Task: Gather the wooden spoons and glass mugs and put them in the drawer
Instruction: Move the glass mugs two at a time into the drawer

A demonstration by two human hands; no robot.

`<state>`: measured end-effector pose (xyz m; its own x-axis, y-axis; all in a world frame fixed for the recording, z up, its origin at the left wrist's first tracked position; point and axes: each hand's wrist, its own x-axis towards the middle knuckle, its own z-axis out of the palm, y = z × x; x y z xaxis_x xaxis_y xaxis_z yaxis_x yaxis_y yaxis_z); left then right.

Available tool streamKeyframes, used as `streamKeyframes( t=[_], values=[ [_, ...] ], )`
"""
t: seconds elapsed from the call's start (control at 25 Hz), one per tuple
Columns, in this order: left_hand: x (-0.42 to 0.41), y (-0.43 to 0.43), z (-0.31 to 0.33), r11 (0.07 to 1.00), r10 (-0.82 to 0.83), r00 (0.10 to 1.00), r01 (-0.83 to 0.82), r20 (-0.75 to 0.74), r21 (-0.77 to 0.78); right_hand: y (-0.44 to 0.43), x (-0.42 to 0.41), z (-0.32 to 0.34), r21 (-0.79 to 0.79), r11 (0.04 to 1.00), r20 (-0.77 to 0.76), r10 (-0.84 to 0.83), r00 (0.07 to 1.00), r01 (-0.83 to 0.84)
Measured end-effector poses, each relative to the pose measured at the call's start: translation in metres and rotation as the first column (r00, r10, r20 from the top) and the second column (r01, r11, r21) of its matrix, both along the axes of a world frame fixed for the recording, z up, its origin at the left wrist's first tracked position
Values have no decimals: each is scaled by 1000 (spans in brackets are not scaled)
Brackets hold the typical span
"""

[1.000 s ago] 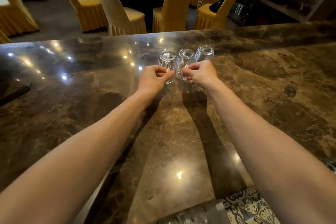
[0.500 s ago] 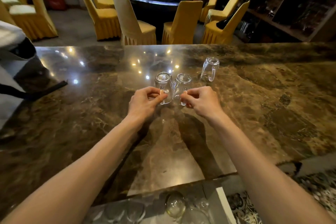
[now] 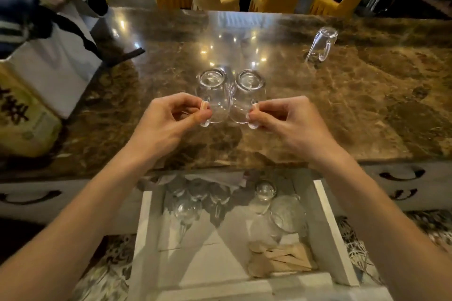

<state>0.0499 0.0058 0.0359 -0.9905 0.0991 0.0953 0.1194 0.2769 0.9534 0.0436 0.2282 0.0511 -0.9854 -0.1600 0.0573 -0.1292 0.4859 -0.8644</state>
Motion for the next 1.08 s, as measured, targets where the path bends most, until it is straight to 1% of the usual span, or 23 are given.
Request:
streamKeyframes(
  t=[0.16, 0.28, 0.36, 0.48, 0.6, 0.72, 0.84, 0.96, 1.0, 1.08],
  values=[
    [58, -29, -9, 1000, 1, 996, 1, 89, -21, -14, 47, -14, 17, 998, 42, 67, 997, -68],
    [92, -39, -22, 1000, -11, 994, 14, 110, -25, -18, 76, -26, 6, 992, 50, 129, 990, -129],
    [112, -41, -35, 1000, -18, 991, 19, 131, -10, -21, 95, -38, -2, 992, 46, 127, 991, -127],
    [133, -43, -54, 997, -58, 978, 66, 199, -33, -25, 121, -61, -26, 997, 97, 78, 992, -76],
    [137, -45, -72, 988, -113, 955, 138, 276, -75, -25, 140, -86, 9, 999, 141, 31, 990, -33],
    [134, -38, -93, 958, -140, 933, 212, 331, -192, -25, 152, -110, 41, 998, 201, -51, 978, 44],
    [128, -26, -113, 931, -171, 880, 292, 443, -220, -27, 154, -131, 104, 985, 265, -158, 951, 135],
    [128, -9, -134, 899, -190, 828, 363, 527, -245, -32, 151, -150, 113, 965, 332, -263, 906, 239],
    [131, -3, -140, 894, -178, 825, 364, 537, -262, -34, 150, -156, 123, 956, 335, -293, 895, 267],
    [136, 6, -154, 910, -125, 829, 315, 546, -270, -39, 148, -165, 153, 938, 348, -345, 871, 311]
  ],
)
